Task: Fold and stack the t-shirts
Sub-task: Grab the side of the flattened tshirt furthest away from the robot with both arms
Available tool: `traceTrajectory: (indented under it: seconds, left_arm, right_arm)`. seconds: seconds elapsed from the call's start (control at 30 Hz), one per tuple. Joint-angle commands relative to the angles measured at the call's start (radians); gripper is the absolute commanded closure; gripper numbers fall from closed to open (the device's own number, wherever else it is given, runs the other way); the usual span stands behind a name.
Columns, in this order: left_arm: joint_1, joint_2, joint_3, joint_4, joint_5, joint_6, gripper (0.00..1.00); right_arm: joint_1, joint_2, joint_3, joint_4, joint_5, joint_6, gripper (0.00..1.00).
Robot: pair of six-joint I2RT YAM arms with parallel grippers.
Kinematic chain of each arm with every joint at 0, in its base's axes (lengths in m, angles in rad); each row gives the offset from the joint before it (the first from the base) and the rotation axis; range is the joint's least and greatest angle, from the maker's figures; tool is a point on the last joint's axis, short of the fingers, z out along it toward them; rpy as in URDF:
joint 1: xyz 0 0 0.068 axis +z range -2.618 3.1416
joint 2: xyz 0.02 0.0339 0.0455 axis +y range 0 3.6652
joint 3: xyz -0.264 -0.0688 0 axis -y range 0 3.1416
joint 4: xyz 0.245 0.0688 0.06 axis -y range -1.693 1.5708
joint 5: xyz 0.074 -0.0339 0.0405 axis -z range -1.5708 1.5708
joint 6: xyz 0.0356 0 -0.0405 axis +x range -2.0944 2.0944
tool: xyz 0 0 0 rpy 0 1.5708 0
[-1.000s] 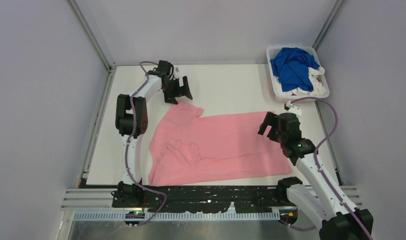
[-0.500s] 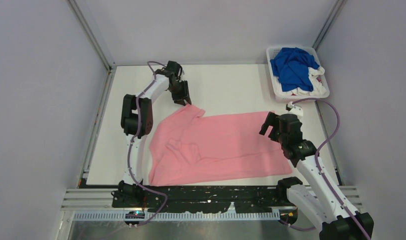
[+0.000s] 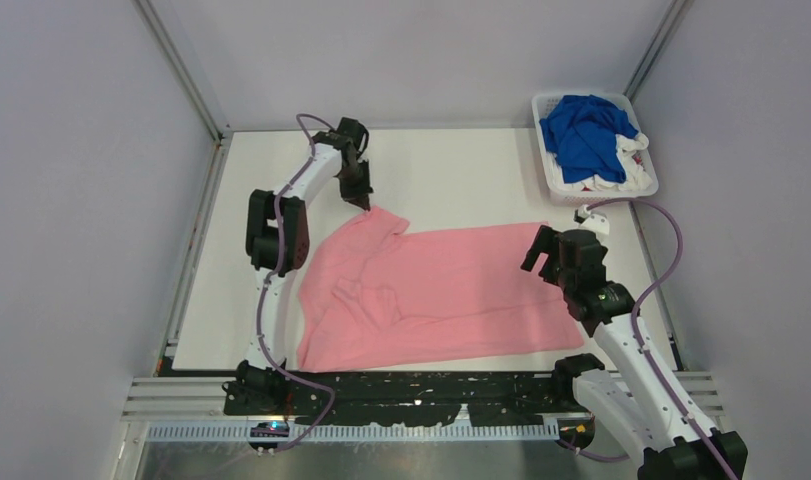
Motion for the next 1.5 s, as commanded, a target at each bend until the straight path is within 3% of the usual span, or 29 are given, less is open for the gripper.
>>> traceTrajectory:
  seconds: [0.0,0.37,0.6,0.83,0.97,1.13,1.47]
  left_arm:
    - [0.001,-0.004,0.003,-0.021,0.021,0.064,1.0]
    - [0.0,-0.19,-0.217,0.178,0.103,0.057,1.0]
    - [-0.002,-0.341,-0.368,0.26,0.091,0.063,1.0]
    - [-0.022,-0.435,-0.48,0.305,0.089,0.079,1.0]
    - [-0.046,-0.461,-0.508,0.3,0.05,0.082,1.0]
    - [-0.073,-0.517,-0.568,0.308,-0.015,0.082,1.0]
    - [-0.076,-0.608,-0.665,0.338,-0.027,0.064,1.0]
  right_arm:
    - [-0.004,-0.006,0.007,0.011,0.03,-0.013,0.05]
    - [-0.004,0.077,0.045,0.035,0.067,-0.035,0.05]
    - [-0.027,0.397,0.214,0.041,0.092,0.011,0.04]
    - [-0.078,0.798,0.516,0.013,0.16,0.038,0.0]
    - [-0.095,1.0,0.715,-0.074,0.176,0.037,0.08]
    - [-0.096,1.128,0.852,-0.136,0.199,0.034,0.12]
    - [-0.095,1.275,0.929,-0.204,0.223,0.022,0.14]
